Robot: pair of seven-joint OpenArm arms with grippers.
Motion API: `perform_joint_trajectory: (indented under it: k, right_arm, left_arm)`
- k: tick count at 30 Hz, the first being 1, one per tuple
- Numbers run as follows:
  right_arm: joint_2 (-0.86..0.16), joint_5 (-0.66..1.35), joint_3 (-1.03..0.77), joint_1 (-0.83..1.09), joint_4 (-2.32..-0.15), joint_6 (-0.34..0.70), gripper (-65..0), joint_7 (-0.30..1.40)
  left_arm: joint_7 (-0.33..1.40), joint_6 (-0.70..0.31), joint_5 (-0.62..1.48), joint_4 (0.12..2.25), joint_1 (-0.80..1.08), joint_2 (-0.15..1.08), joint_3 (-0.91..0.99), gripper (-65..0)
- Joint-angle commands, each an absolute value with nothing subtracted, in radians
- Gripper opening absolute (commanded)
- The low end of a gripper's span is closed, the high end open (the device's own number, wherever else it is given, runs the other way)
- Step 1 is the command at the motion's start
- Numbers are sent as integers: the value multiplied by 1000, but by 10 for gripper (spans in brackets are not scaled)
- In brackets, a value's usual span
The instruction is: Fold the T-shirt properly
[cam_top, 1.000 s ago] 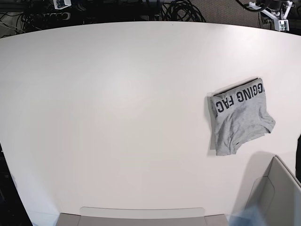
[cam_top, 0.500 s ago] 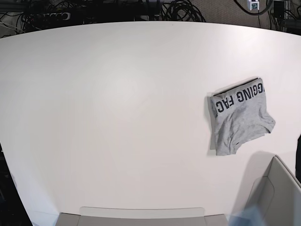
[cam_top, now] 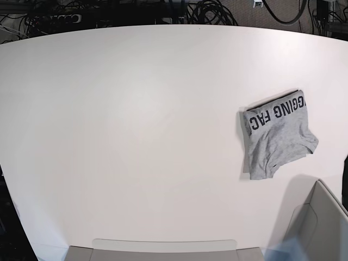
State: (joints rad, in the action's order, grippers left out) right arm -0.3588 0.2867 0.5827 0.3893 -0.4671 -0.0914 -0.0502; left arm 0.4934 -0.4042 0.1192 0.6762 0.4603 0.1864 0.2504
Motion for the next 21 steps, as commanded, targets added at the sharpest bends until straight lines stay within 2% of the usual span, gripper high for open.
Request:
perform_joint_trajectory:
  k: [1,7,9,21]
  right_arm:
    - [-377,286,579,364,-433,-101,-635,-59]
    - [-346,312,532,245,-300,-102,-634,4]
    - [-346,349,506,229,-286,-102,-634,2]
    - [-334,357,510,209,-288,-101,-634,2]
  left_arm:
    - [478,-392,119,628,446,197,254,-650]
    - [282,-173,117,375,340,229,249,-650]
    - [223,-133,117,288,305,234,249,-650]
    - [208,-122,117,263,245,240,251,-650]
